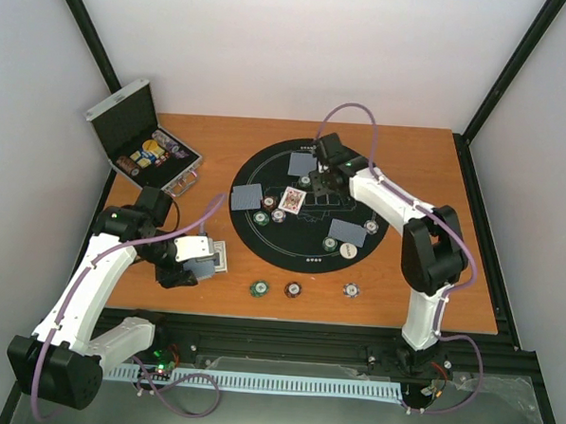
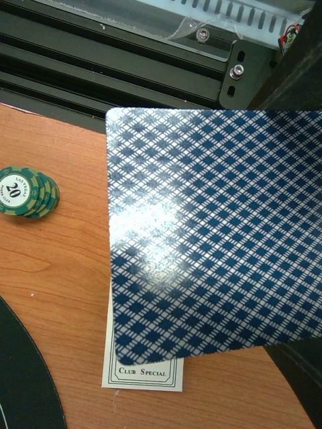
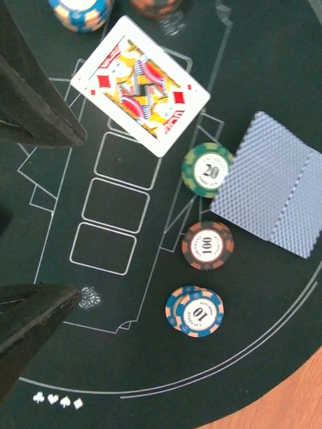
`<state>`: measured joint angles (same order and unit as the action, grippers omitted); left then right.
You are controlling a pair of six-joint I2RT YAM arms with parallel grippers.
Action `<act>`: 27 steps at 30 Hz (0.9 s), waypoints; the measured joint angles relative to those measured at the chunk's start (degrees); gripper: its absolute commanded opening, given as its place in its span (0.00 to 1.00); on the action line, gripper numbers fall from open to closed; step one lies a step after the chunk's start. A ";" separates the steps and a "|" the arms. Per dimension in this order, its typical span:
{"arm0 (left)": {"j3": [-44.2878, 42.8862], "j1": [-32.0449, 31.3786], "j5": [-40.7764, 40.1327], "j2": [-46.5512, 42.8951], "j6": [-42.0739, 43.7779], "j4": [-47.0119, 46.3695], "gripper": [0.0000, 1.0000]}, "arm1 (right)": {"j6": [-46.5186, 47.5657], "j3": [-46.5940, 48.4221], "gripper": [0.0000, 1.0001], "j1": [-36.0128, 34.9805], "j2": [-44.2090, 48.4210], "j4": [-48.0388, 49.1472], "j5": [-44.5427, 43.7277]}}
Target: Distribute texas hold em gaming equipment
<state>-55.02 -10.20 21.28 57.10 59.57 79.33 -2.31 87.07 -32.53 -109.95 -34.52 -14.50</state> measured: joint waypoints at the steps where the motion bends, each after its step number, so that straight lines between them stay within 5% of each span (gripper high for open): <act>1: 0.00 0.00 0.00 0.00 0.00 0.00 0.01 | -2.16 0.31 0.55 1.62 0.57 0.02 2.40; 7: 0.00 0.00 0.02 0.00 -0.02 -0.02 0.01 | -9.40 1.09 0.44 4.31 -0.33 0.11 12.24; 14: 0.00 0.00 -0.02 0.00 -0.28 -0.02 0.01 | -12.72 8.68 0.29 5.57 -11.67 -0.35 17.16; 27: 0.00 0.00 -0.07 1.05 -0.42 -0.09 0.01 | -13.88 17.25 0.23 6.54 -21.66 -1.73 18.12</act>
<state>-55.02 -10.20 21.21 58.15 59.16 79.24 -16.19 104.31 -26.00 -131.61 -36.25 3.62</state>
